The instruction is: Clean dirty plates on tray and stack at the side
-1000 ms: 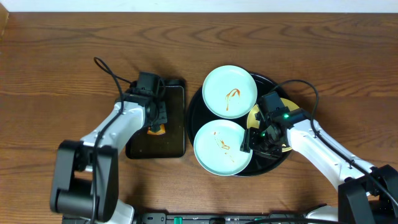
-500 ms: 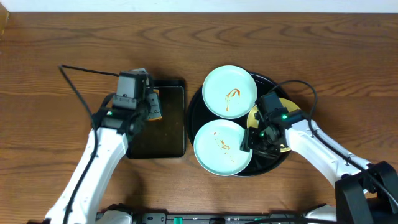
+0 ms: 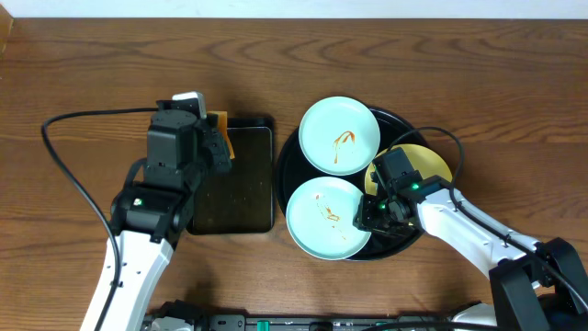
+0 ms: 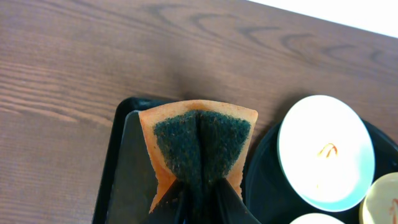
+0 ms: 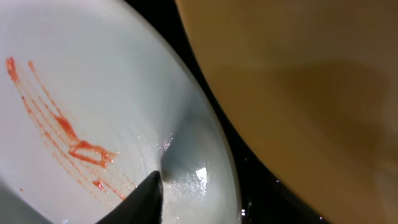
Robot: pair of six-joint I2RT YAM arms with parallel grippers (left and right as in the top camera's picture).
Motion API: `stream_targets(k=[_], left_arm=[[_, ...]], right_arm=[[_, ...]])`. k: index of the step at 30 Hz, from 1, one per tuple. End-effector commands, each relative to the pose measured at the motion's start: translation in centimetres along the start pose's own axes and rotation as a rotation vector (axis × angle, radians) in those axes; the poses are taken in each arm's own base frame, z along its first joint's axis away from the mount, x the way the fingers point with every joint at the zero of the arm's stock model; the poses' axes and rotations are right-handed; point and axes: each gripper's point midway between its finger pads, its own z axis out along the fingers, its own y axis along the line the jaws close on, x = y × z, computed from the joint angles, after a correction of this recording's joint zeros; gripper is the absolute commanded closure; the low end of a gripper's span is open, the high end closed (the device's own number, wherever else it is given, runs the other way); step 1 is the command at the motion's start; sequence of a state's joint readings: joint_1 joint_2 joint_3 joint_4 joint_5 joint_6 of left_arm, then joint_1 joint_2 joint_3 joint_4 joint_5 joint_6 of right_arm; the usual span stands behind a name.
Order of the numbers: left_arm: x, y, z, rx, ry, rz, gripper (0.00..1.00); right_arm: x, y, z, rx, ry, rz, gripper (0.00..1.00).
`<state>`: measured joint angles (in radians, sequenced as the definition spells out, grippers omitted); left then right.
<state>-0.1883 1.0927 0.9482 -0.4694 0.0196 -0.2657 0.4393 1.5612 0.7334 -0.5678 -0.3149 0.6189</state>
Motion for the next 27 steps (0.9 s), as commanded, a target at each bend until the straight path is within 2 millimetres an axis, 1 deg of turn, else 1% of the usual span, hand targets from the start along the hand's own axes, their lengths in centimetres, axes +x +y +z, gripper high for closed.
stream_targets(k=[1, 3, 8, 12, 16, 19, 23, 27], left_arm=[[-1.5, -0.5, -1.4, 0.020, -0.061, -0.004, 0.86], [-1.8, -0.6, -2.0, 0.027, -0.080, -0.004, 0.86], [-2.3, -0.7, -2.9, 0.038, -0.110, -0.005, 0.86], [-2.7, -0.8, -3.3, 0.044, -0.130, -0.006, 0.86], [-2.8, -0.8, -3.4, 0.046, -0.135, -0.006, 0.86], [-3.0, -0.9, -3.4, 0.049, -0.143, -0.007, 0.87], [-3.3, -1.0, -3.5, 0.054, -0.156, -0.008, 0.87], [-3.0, -0.9, -3.0, 0.048, -0.140, -0.007, 0.87]], right_arm=[[0.8, -1.3, 0.9, 0.047, 0.015, 0.019, 0.67], [0.8, -1.3, 0.9, 0.047, 0.016, 0.019, 0.73], [0.8, -1.3, 0.9, 0.047, 0.015, 0.019, 0.76], [0.7, -1.2, 0.9, 0.045, 0.013, 0.018, 0.79], [0.7, -1.2, 0.9, 0.045, 0.013, 0.018, 0.83], [0.7, -1.2, 0.9, 0.046, 0.014, 0.018, 0.88], [0.7, -1.2, 0.9, 0.045, 0.013, 0.018, 0.94], [0.7, -1.2, 0.9, 0.045, 0.013, 0.018, 0.99]])
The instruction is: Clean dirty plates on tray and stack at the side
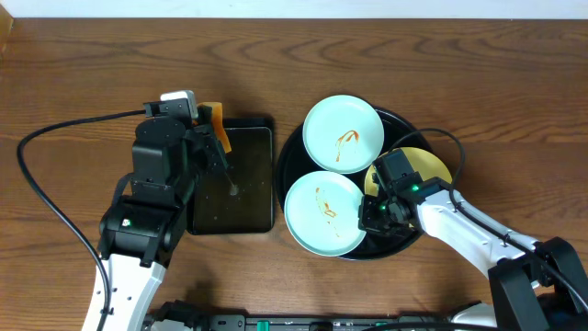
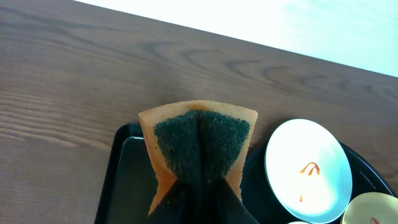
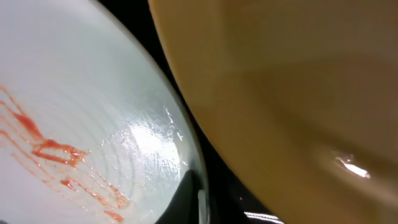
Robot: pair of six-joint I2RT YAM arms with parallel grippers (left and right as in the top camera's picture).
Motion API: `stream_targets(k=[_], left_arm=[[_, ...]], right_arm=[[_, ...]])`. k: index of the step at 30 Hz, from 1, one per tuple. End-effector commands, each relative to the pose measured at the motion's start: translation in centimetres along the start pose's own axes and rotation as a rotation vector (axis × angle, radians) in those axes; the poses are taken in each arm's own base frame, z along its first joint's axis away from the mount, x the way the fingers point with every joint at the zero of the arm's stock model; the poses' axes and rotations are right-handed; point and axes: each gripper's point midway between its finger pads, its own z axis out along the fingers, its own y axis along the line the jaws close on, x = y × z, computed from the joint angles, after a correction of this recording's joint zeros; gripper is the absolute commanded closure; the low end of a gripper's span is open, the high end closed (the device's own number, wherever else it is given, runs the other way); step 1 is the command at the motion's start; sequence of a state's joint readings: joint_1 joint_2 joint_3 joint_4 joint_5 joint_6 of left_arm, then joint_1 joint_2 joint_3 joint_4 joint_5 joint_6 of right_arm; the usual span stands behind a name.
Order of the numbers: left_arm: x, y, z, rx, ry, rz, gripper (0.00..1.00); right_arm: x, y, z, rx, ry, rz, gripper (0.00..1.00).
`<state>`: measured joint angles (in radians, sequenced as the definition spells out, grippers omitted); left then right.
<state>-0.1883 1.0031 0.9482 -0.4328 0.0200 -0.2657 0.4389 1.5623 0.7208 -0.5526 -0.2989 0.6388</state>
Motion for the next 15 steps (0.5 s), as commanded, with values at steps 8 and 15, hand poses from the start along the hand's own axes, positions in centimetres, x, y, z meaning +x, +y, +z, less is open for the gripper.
stream_targets(k=[8, 15], left_arm=[[3.3, 1.0, 2.9, -0.059, 0.158, -0.047, 0.87], [8.9, 1.1, 7.0, -0.054, 0.401, -0.061, 0.90]], right_arm=[[1.0, -0.9, 0.7, 0.038, 0.031, 0.001, 0.99], [1.2, -1.1, 0.7, 0.044, 0.038, 0.003, 0.99]])
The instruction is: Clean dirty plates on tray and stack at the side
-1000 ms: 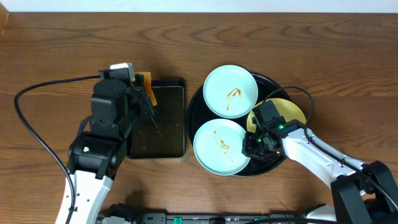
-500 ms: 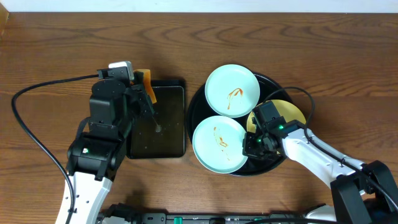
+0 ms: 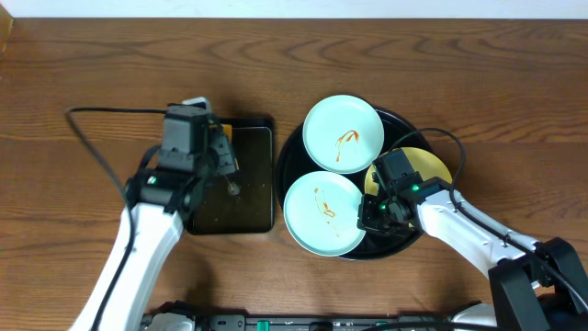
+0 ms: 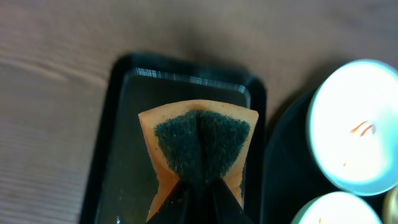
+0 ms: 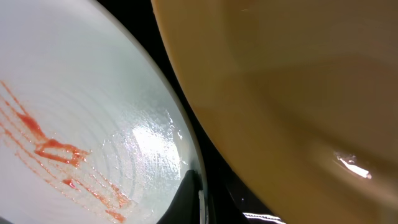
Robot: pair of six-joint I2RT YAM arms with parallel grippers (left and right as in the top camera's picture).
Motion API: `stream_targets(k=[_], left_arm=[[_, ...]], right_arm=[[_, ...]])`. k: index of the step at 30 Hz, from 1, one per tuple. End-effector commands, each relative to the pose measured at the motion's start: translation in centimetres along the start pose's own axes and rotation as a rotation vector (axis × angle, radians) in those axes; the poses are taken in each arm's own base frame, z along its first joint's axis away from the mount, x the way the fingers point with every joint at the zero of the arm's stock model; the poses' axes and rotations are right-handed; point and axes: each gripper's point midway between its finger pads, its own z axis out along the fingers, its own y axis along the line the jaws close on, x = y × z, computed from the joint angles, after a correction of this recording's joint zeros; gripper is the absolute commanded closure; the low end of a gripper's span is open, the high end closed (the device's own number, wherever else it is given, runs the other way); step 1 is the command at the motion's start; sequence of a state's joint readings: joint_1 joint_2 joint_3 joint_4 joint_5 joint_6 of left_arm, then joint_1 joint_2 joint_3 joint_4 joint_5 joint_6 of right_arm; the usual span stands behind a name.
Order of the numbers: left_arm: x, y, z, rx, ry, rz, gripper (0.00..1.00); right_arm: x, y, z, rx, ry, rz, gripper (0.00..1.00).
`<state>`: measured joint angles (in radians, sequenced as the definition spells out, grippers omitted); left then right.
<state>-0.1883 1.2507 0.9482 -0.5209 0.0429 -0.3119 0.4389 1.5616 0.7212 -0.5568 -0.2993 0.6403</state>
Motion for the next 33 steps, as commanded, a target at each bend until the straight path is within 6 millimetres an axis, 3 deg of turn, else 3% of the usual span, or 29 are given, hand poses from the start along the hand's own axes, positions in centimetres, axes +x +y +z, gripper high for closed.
stream_targets(k=[1, 5, 10, 30, 33], left_arm=[[1.7, -0.9, 2.4, 0.044, 0.112, -0.015, 0.90], [4.0, -0.1, 4.9, 0.002, 0.222, -0.032, 0.91], [6.0, 0.1, 6.6, -0.004, 0.312, -0.039, 0.92], [6.5, 0.0, 6.5, 0.005, 0.337, -0.043, 0.92], [6.8, -1.6, 6.2, 0.094, 0.363, -0.053, 0.93]], right_arm=[[1.1, -1.1, 0.7, 0.043, 0.036, 0.001, 0.99], [1.1, -1.1, 0.7, 0.043, 0.036, 0.001, 0.99], [1.1, -1.1, 0.7, 0.043, 0.036, 0.001, 0.99], [1.1, -1.0, 0.7, 0.042, 0.035, 0.001, 0.99], [1.1, -1.1, 0.7, 0.043, 0.036, 0.001, 0.99]])
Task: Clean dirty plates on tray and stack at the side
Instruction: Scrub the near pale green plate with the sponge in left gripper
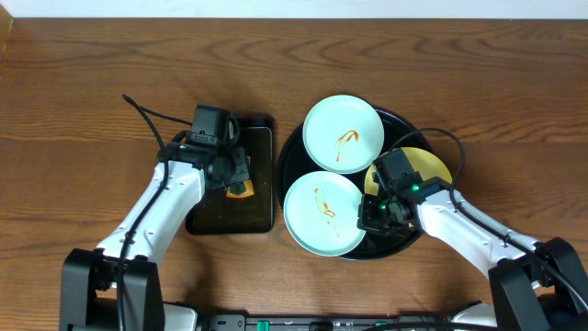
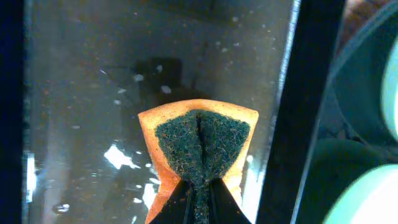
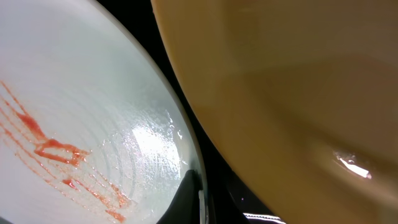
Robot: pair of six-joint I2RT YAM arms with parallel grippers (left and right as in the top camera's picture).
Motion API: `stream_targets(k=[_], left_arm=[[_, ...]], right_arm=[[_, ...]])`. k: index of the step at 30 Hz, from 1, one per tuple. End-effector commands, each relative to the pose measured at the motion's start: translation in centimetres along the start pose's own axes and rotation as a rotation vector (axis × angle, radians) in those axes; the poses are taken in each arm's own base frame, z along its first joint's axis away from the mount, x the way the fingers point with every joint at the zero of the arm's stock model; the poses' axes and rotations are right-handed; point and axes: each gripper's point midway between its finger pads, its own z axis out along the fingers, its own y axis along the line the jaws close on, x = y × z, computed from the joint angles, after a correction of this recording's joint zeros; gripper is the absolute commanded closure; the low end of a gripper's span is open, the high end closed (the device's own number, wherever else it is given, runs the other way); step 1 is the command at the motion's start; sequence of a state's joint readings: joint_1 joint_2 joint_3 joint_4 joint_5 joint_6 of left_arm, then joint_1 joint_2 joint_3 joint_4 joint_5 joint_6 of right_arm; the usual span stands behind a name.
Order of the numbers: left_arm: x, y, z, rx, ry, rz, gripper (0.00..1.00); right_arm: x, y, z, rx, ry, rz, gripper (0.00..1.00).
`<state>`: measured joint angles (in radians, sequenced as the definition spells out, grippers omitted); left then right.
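Observation:
Two pale green plates with red smears lie on a round black tray (image 1: 402, 241): the far plate (image 1: 342, 134) and the near plate (image 1: 322, 216). A yellow plate (image 1: 432, 165) sits at the tray's right. My right gripper (image 1: 370, 218) is shut on the near plate's right rim (image 3: 186, 155). My left gripper (image 1: 234, 179) is shut on an orange sponge with a green scouring face (image 2: 200, 146), held low over the wet black rectangular tray (image 1: 207, 216).
The rectangular tray (image 2: 81, 93) holds water and stands just left of the round tray. The left arm's cable (image 1: 138, 106) loops over the wooden table (image 1: 73, 110) behind the tray. The right arm's cable (image 1: 446, 138) arcs over the yellow plate.
My left gripper has dropped lower with the sponge, from above the rectangular tray's back part to close over its wet middle. The right gripper and plates have not moved.
The left gripper held the sponge at the rectangular tray's back edge, then higher and further back, then over the tray, and now low over its water. The right gripper's finger lay on the near plate; it has held the rim since 1.6 s ago.

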<state>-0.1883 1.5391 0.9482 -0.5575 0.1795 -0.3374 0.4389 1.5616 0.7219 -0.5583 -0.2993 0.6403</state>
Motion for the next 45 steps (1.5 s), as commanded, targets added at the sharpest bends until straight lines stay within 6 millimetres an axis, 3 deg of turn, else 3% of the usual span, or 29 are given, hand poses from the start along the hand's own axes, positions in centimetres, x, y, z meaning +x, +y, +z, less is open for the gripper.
stream_targets(k=[1, 6, 9, 14, 23, 28, 32, 35, 39, 45], left_arm=[[0.2, -3.0, -1.0, 0.161, 0.027, 0.016, 0.93], [0.2, -8.7, -3.9, 0.338, 0.006, 0.112, 0.93], [1.0, -12.0, -4.4, 0.394, -0.014, 0.176, 0.93], [3.8, -16.0, -2.9, 0.436, 0.058, 0.163, 0.93], [10.8, -21.2, 1.2, 0.477, 0.247, 0.213, 0.92], [13.8, -21.4, 3.0, 0.435, 0.325, 0.225, 0.92], [14.6, -20.6, 3.6, 0.392, 0.350, 0.225, 0.93], [13.7, -18.2, 4.6, 0.255, 0.292, 0.220, 0.93], [11.1, -15.2, 5.6, 0.095, 0.169, 0.232, 0.92], [6.8, -14.2, 5.7, 0.084, 0.047, 0.200, 0.92]], right_arm=[[1.1, -1.1, 0.7, 0.042, 0.035, 0.000, 0.99], [1.1, -1.1, 0.7, 0.042, 0.035, 0.000, 0.99], [1.1, -1.1, 0.7, 0.042, 0.035, 0.001, 0.99], [1.2, -1.1, 0.7, 0.046, 0.040, 0.003, 0.99], [1.3, -1.2, 0.7, 0.049, 0.044, 0.004, 0.99], [1.4, -1.3, 0.7, 0.052, 0.048, 0.005, 0.99], [1.4, -1.3, 0.7, 0.053, 0.049, 0.006, 0.99], [1.4, -1.3, 0.7, 0.053, 0.049, 0.006, 0.99], [1.4, -1.3, 0.7, 0.053, 0.050, 0.006, 0.99], [1.5, -1.3, 0.7, 0.054, 0.051, 0.006, 0.99]])
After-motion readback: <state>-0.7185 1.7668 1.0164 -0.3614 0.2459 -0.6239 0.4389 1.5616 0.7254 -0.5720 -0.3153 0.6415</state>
